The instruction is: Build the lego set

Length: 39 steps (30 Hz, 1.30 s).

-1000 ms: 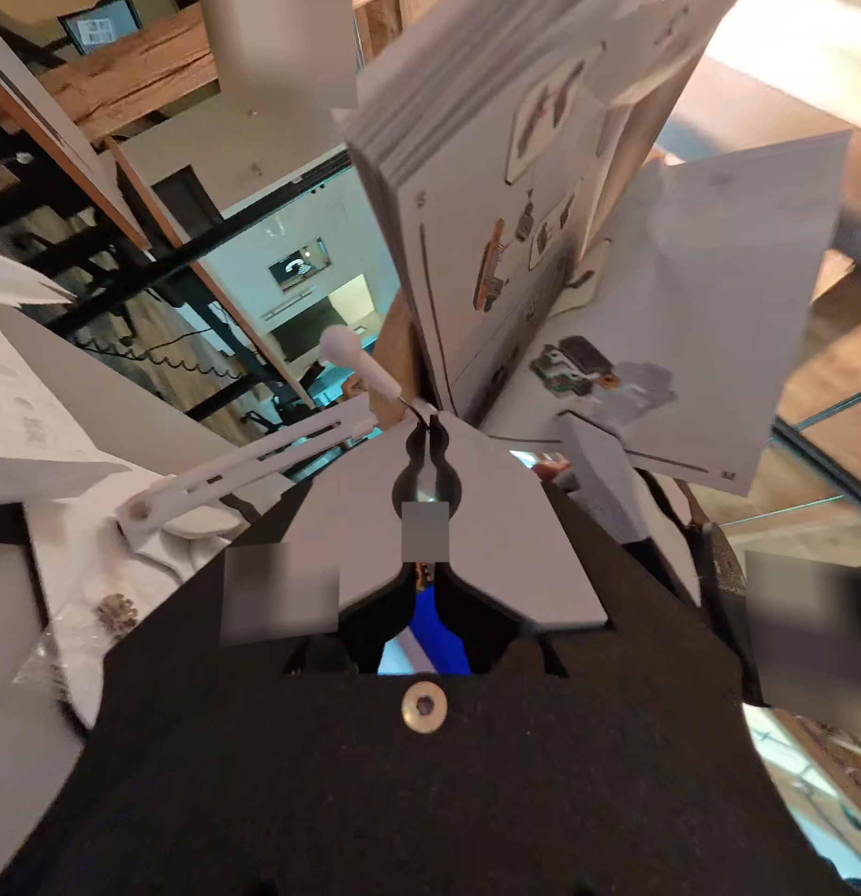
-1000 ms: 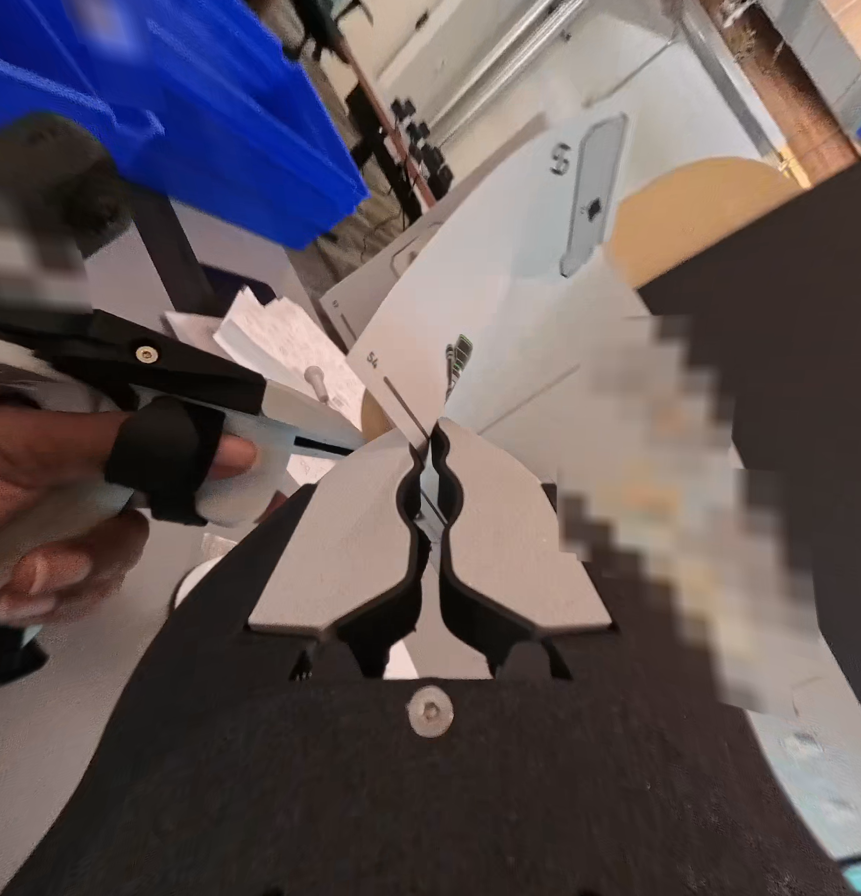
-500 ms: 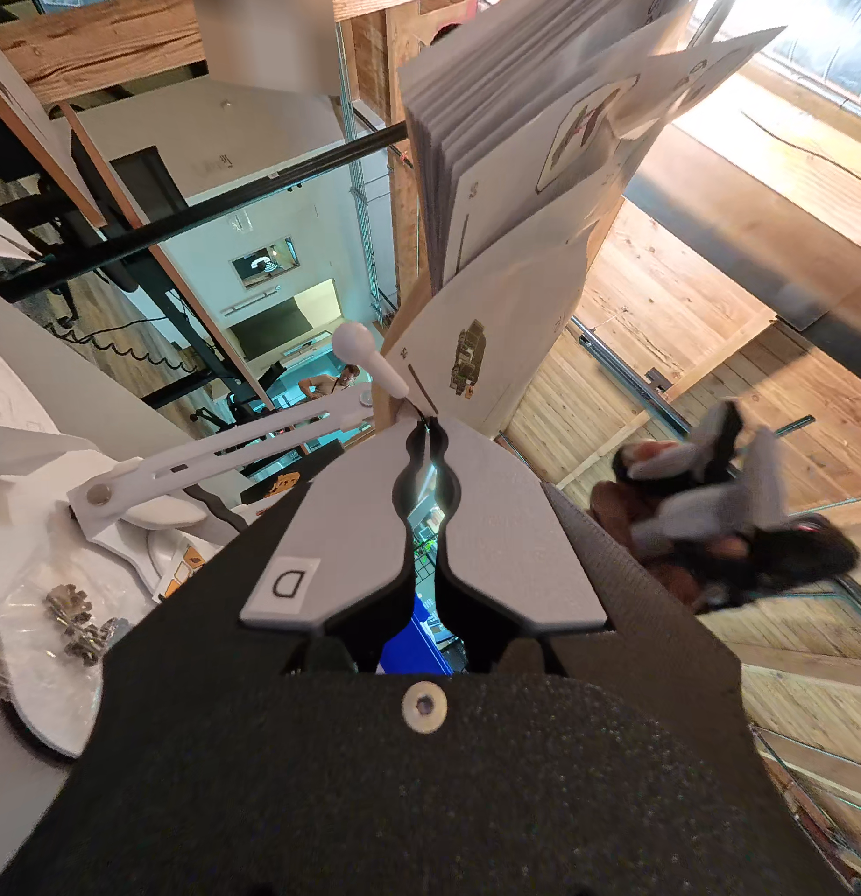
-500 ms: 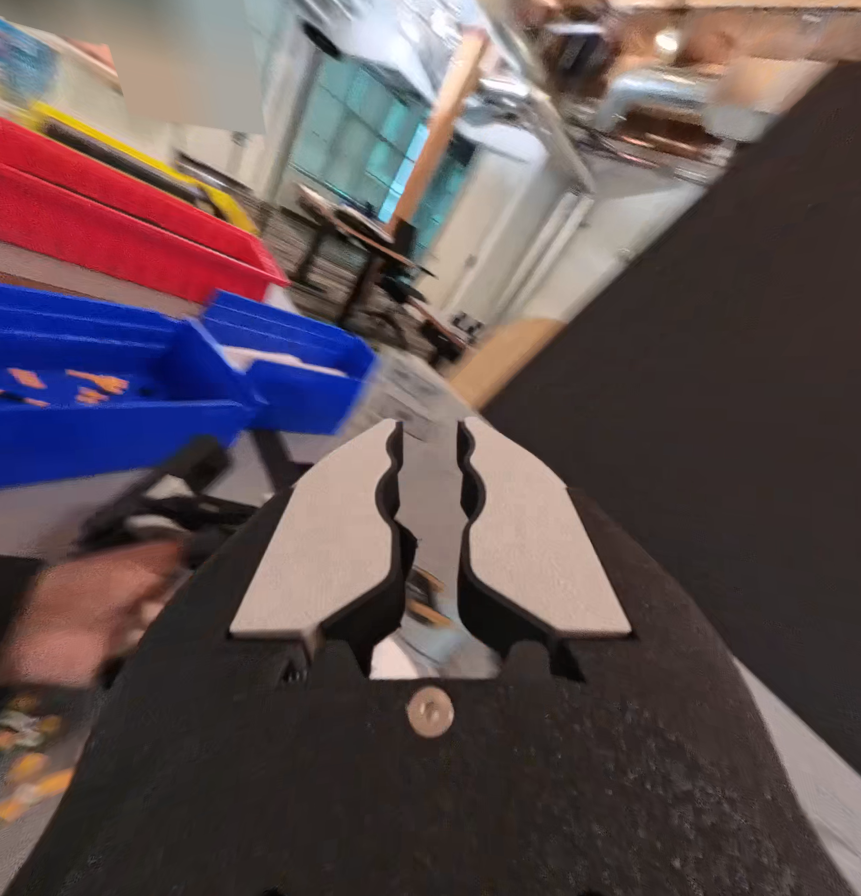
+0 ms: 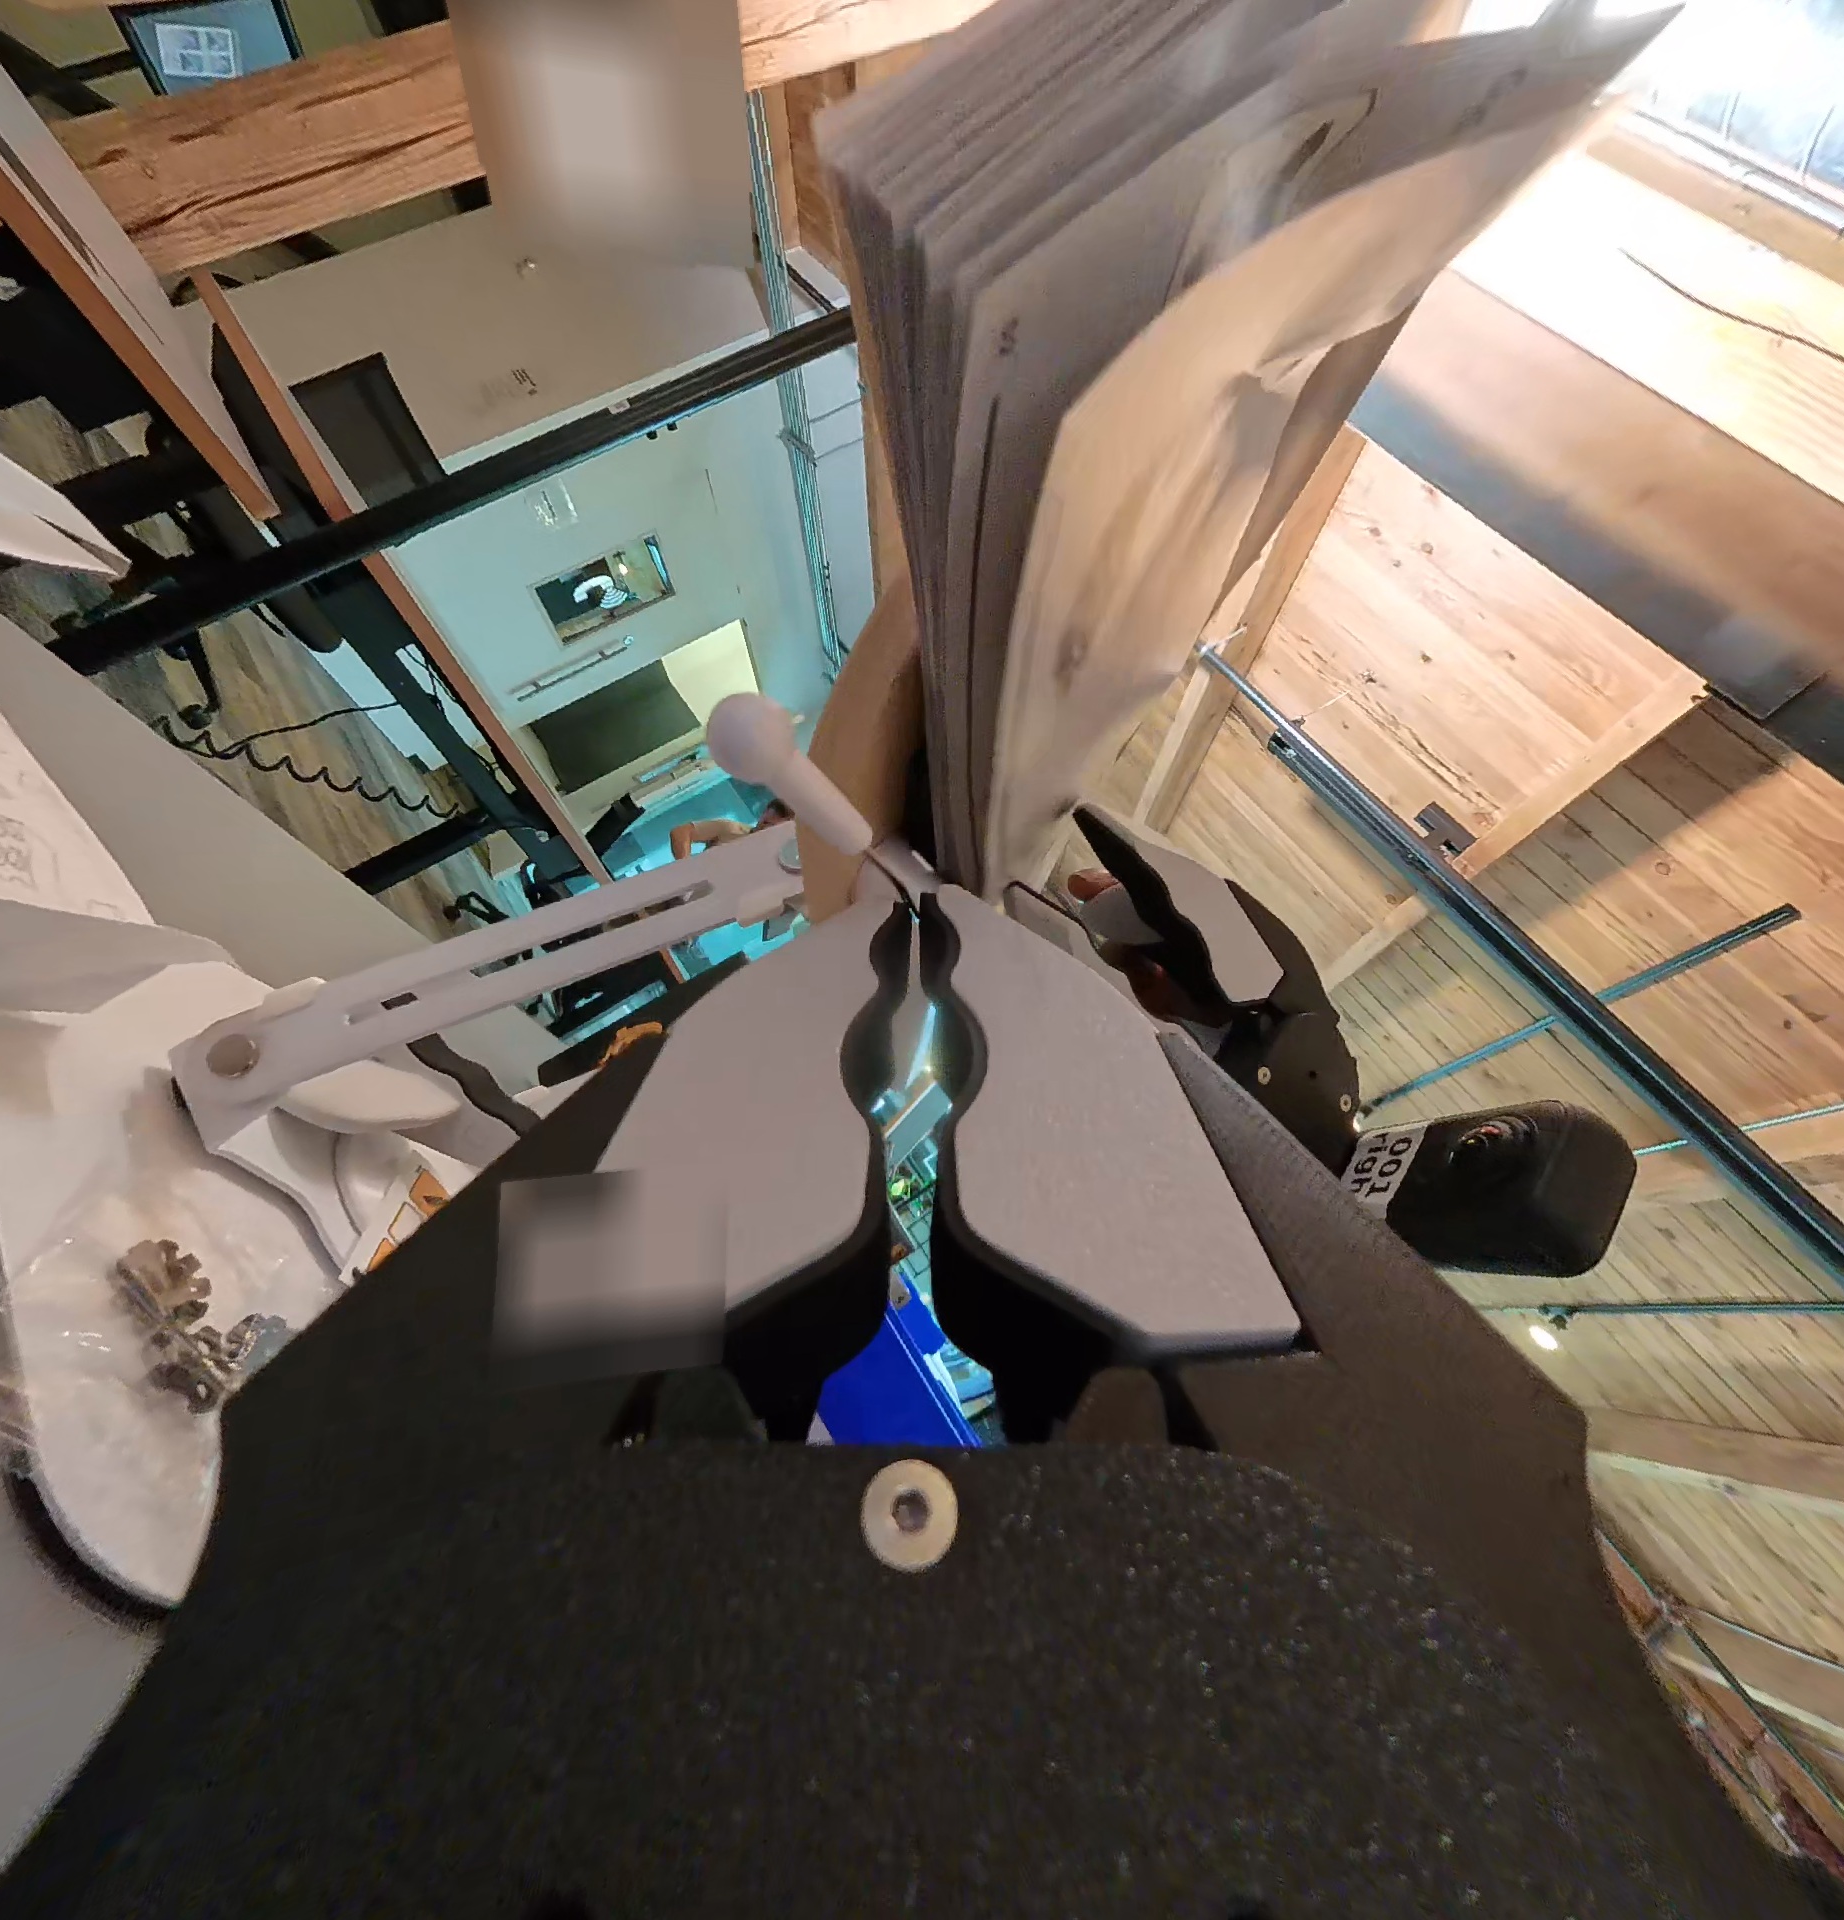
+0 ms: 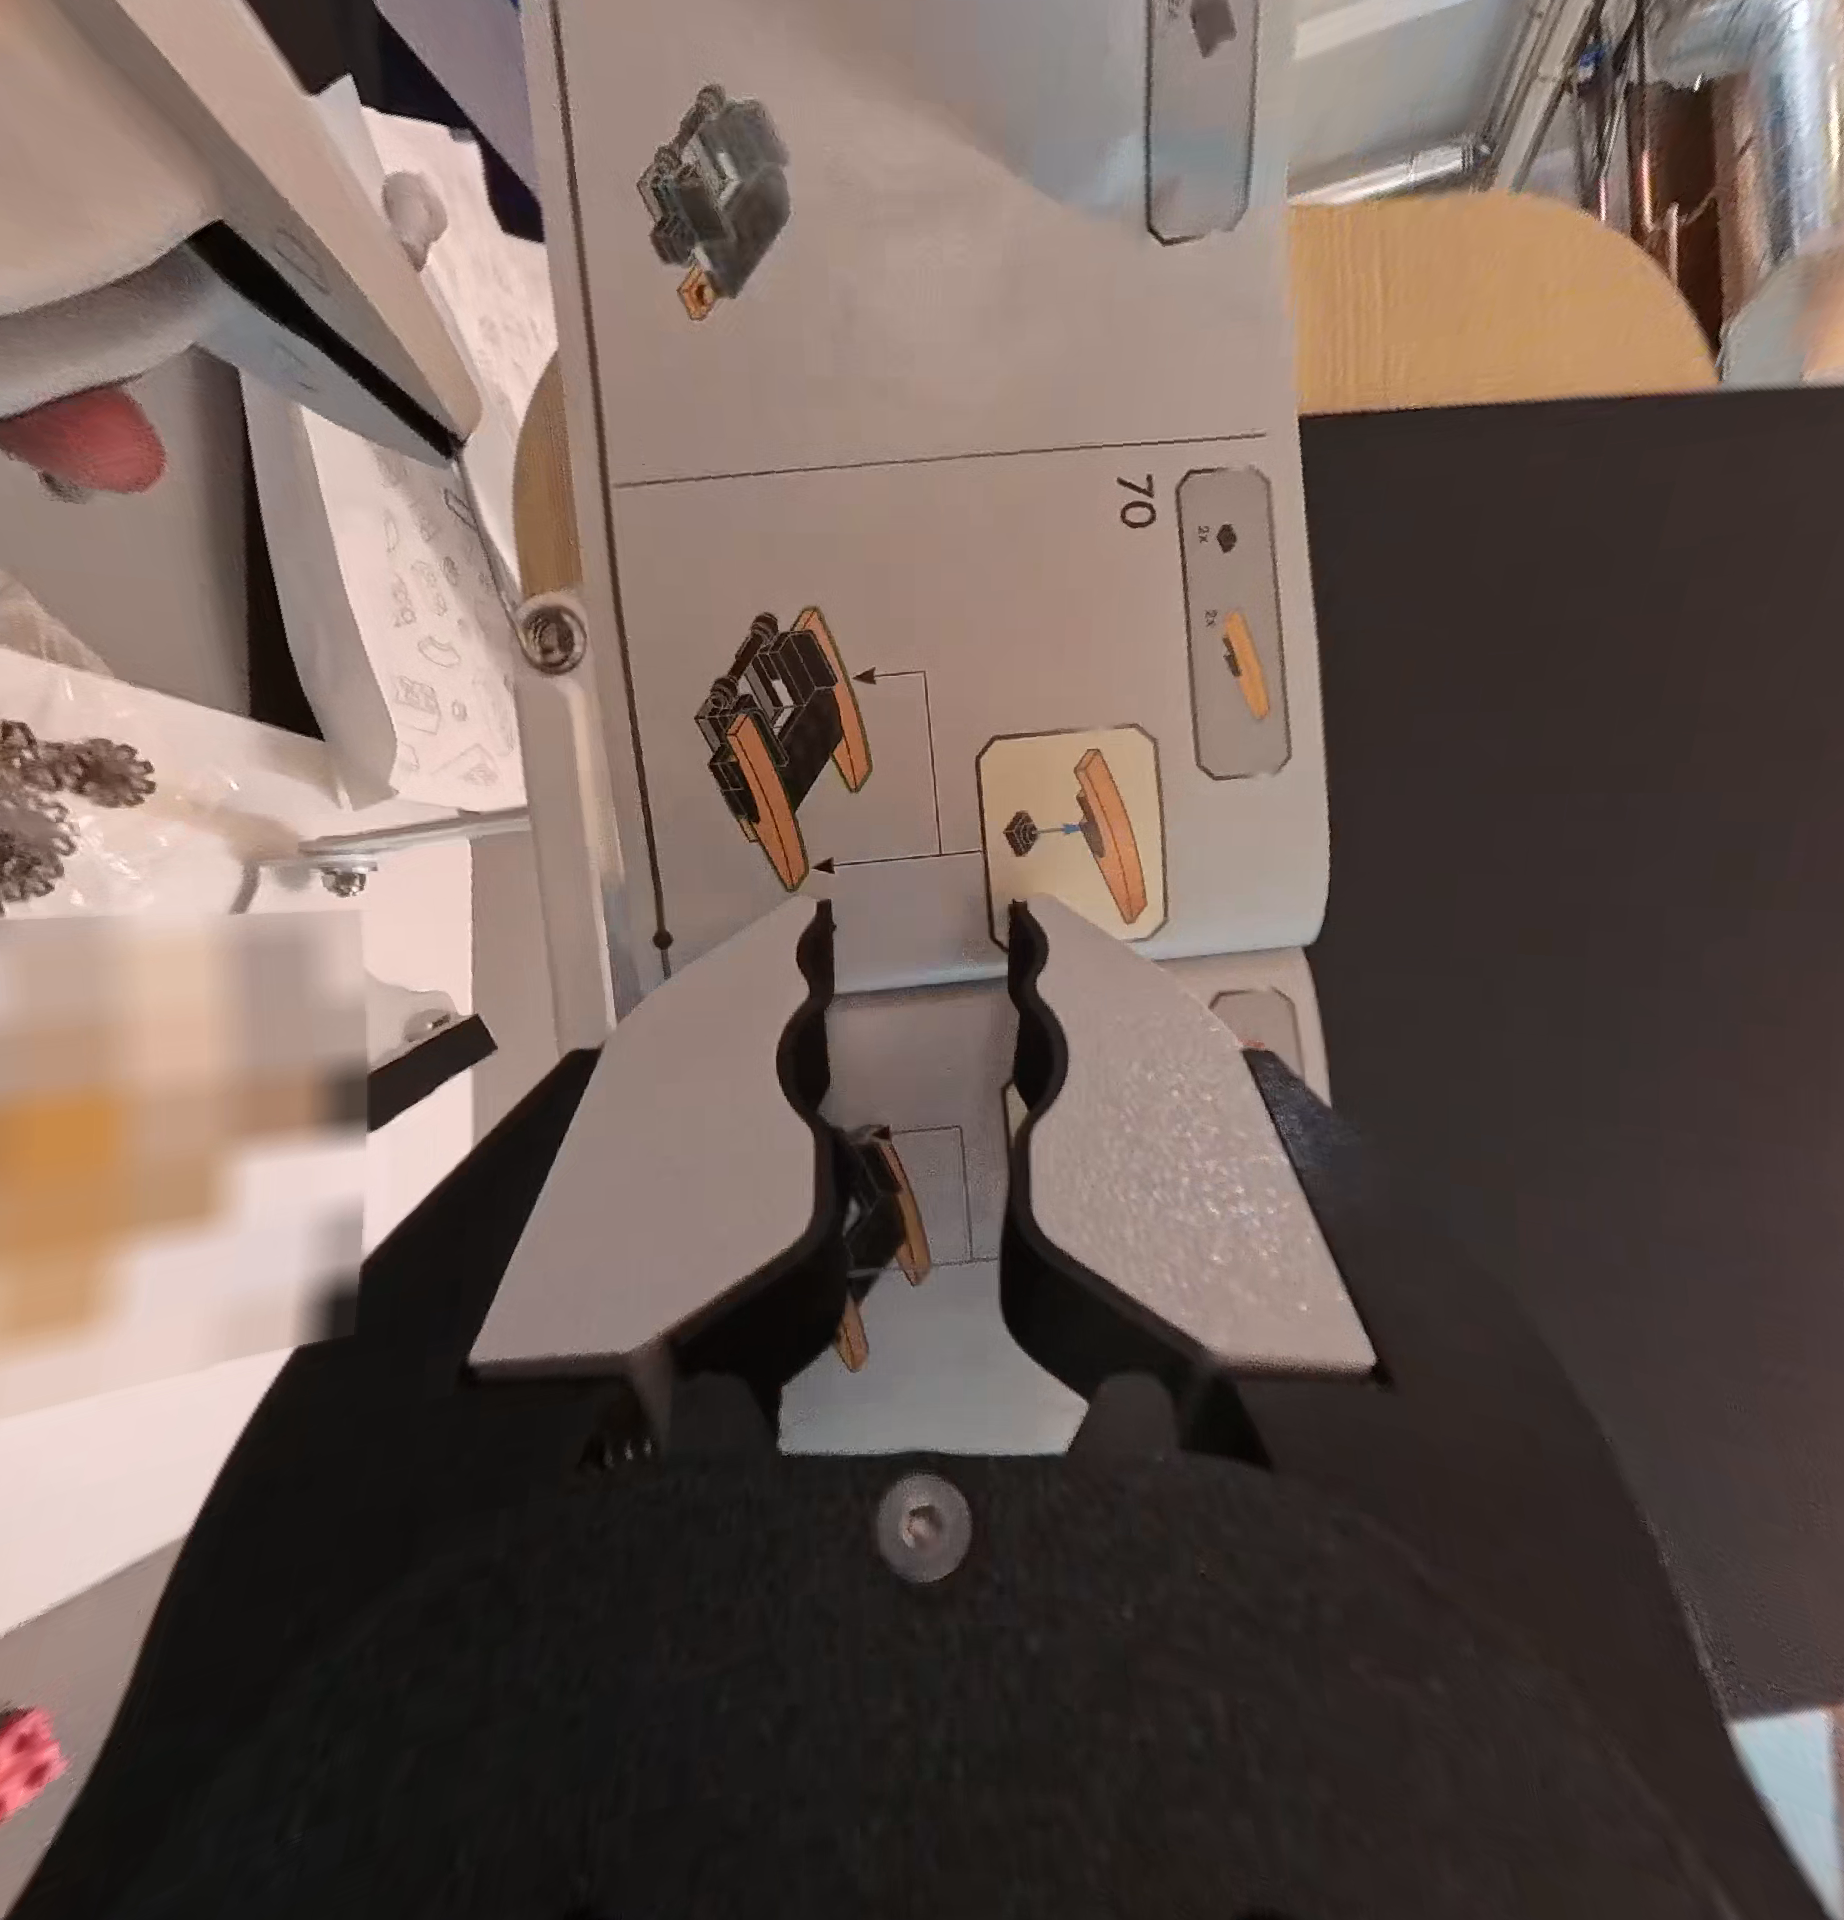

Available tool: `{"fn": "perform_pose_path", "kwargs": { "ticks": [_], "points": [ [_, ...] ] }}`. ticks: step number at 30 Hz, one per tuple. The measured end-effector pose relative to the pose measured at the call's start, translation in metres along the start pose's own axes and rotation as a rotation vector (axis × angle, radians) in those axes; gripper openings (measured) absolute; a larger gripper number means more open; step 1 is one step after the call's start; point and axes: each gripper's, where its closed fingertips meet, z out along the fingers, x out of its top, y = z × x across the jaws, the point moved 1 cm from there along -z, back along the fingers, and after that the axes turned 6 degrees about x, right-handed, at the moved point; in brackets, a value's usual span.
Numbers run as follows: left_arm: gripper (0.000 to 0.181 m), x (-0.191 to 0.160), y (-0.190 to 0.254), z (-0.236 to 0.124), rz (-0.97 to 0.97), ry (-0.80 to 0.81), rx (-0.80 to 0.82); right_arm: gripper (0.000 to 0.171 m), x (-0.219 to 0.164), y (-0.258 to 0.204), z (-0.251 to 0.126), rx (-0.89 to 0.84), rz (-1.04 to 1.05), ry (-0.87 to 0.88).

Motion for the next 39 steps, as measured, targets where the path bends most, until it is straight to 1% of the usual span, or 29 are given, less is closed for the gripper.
{"fn": "perform_pose_path", "kwargs": {
  "ticks": [3,6,10,13,15,17,19,22,24,25,28,32,34,36,39],
  "points": [
    [0.001,0.0,0.004,0.0,0.039,0.031,0.021,0.035,0.002,0.0,0.005,0.015,0.103,0.019],
    [0.001,0.0,0.007,-0.001,0.115,0.061,0.054,0.039,0.004,-0.002,0.009,0.001,0.128,0.023],
    [0.001,-0.001,0.011,-0.001,0.215,0.126,0.096,0.038,0.005,-0.001,0.011,-0.01,0.156,0.009],
    [0.001,0.0,0.018,0.001,0.356,0.158,0.166,0.038,0.005,0.0,0.013,-0.023,0.172,-0.001],
    [0.001,0.002,0.023,0.005,0.536,0.123,0.22,0.037,0.005,0.0,0.013,-0.024,0.183,-0.001],
    [0.001,0.002,0.032,0.012,0.787,0.042,0.271,0.036,0.006,0.0,0.013,-0.019,0.197,0.004],
    [0.002,-0.001,0.04,0.022,1.094,-0.058,0.325,0.036,0.007,0.0,0.013,-0.016,0.194,0.005],
    [0.002,-0.008,0.045,0.038,1.542,-0.258,0.361,0.035,0.007,0.0,0.012,-0.013,0.194,0.005],
    [0.002,-0.014,0.045,0.045,1.763,-0.405,0.358,0.033,0.007,0.001,0.012,-0.012,0.195,0.001],
    [0.002,-0.017,0.044,0.048,1.833,-0.484,0.355,0.032,0.007,0.001,0.012,-0.011,0.193,-0.002],
    [0.001,-0.023,0.042,0.053,1.981,-0.688,0.344,0.032,0.006,0.001,0.011,-0.011,0.201,0.008],
    [0.002,-0.023,0.041,0.054,2.026,-0.869,0.309,0.032,0.006,0.0,0.005,-0.005,0.233,0.034],
    [0.002,-0.025,0.041,0.054,2.055,-0.941,0.293,0.033,0.004,0.0,0.001,-0.005,0.261,0.05],
    [0.002,-0.026,0.04,0.055,2.084,-0.997,0.286,0.039,-0.003,-0.002,-0.005,0.005,0.307,0.062],
    [0.002,-0.025,0.039,0.055,2.112,-1.04,0.303,0.036,-0.011,0.003,-0.021,-0.013,0.369,0.132]
  ]
}}
